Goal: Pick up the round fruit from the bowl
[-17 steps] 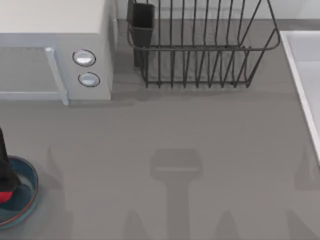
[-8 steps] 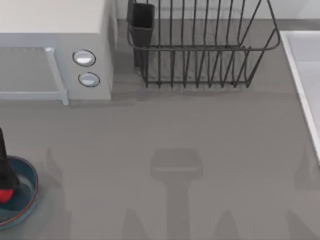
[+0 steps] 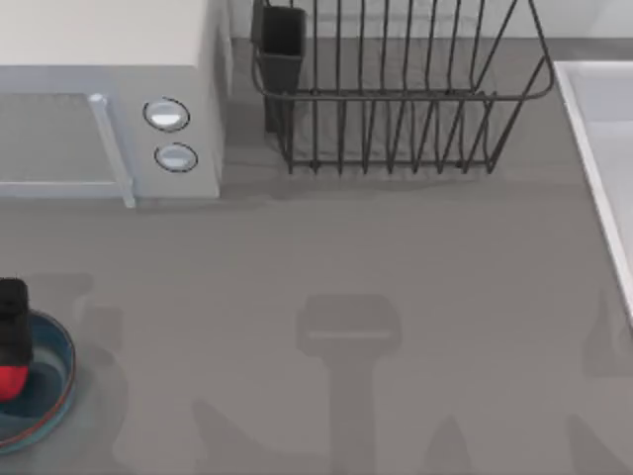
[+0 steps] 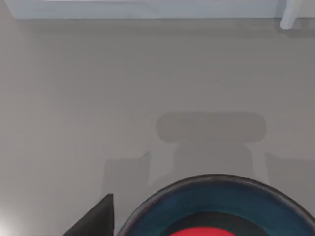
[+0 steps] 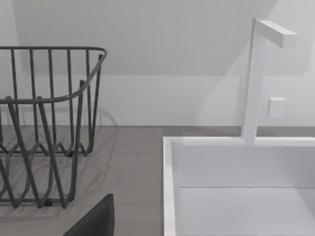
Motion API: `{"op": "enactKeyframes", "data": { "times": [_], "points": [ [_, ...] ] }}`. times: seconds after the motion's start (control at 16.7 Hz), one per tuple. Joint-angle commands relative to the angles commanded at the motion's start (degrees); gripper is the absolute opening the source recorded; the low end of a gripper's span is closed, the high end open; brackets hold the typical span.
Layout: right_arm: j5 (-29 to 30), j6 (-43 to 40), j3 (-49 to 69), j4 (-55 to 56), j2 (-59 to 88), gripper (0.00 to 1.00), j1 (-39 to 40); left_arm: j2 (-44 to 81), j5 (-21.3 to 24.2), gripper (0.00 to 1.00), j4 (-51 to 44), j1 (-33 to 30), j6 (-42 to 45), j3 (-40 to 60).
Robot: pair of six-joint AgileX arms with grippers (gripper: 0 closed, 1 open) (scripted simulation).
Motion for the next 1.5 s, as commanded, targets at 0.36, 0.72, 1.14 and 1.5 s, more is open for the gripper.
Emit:
{"op": "enactKeyframes", "data": {
  "times": [0.36, 0.72, 1.14, 1.5],
  "points": [
    [0.0, 0.0, 0.0, 0.0, 0.0, 1.00, 0.0, 30.7, 0.0, 1.00, -21.0, 1.4, 1.7, 19.3],
    [0.0, 0.0, 0.0, 0.0, 0.0, 1.00, 0.0, 47.4, 0.0, 1.00, -32.6, 2.1, 2.7, 30.0],
    [0.0, 0.0, 0.0, 0.0, 0.0, 1.00, 0.0, 48.4, 0.0, 1.00, -32.2, 1.9, 2.7, 29.7],
    [0.0, 0.0, 0.0, 0.0, 0.0, 1.00, 0.0, 55.2, 0.0, 1.00, -16.7, 2.2, 3.0, 21.8]
  ]
}}
